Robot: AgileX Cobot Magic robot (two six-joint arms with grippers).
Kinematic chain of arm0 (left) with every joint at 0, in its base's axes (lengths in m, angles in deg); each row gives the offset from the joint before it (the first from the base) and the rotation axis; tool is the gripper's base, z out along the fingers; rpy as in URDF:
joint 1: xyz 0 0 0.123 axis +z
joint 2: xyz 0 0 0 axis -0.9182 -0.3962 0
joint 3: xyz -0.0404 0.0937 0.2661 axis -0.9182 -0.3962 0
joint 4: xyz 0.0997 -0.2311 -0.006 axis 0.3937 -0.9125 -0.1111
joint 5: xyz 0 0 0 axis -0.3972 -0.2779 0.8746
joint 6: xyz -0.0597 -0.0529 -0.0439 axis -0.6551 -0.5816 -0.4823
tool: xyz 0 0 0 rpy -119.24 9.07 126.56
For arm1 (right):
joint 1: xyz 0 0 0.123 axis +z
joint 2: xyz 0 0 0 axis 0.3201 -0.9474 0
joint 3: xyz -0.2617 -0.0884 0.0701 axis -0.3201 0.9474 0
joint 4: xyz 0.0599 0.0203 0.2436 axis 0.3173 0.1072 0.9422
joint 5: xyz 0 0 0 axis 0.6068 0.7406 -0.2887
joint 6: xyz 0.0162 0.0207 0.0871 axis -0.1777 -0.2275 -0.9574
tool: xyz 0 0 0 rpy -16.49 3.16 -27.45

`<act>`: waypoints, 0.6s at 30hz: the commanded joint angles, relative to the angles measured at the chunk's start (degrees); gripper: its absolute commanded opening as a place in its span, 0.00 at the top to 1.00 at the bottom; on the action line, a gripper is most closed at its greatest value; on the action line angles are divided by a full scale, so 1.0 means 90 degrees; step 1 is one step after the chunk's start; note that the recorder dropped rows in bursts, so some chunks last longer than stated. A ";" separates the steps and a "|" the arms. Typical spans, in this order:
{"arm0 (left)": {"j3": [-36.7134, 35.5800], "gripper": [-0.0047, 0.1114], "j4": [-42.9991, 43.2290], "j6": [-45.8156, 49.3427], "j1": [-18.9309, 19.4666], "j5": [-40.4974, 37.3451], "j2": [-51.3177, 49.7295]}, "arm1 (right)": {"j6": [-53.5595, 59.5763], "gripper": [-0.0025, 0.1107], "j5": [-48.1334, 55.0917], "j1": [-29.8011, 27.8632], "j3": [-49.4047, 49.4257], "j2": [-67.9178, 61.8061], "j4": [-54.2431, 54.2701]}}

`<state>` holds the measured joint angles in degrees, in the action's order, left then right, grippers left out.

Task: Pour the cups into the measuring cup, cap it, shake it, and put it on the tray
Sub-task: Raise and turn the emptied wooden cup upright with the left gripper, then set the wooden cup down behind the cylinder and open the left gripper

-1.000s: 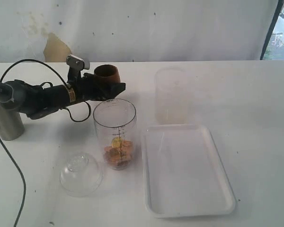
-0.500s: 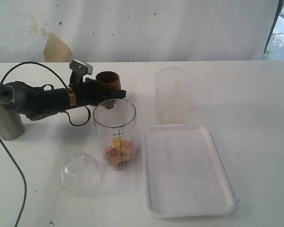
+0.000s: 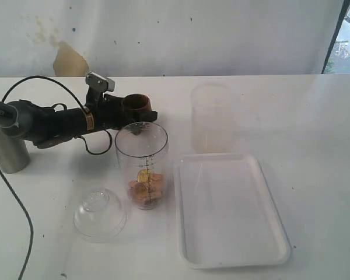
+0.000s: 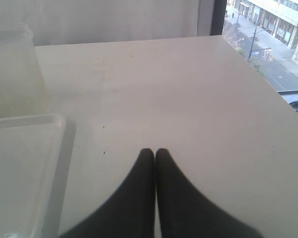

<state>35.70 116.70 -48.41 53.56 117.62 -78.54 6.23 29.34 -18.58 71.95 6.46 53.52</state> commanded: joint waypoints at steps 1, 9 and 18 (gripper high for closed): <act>0.0026 0.20 -0.0103 0.0039 -0.0022 0.0044 0.0207 | -0.0016 0.98 -0.0048 -0.0001 -0.0007 0.0000 -0.0002; 0.0026 0.20 -0.0087 0.0039 -0.0022 0.0013 0.0550 | -0.0016 0.98 -0.0048 -0.0001 -0.0007 0.0000 -0.0002; 0.0026 0.20 -0.0015 0.0039 -0.0022 -0.0014 0.0945 | -0.0016 0.98 -0.0048 -0.0001 -0.0007 0.0000 -0.0002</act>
<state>35.70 116.45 -48.10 53.56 117.51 -72.19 6.23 29.34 -18.58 71.95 6.46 53.52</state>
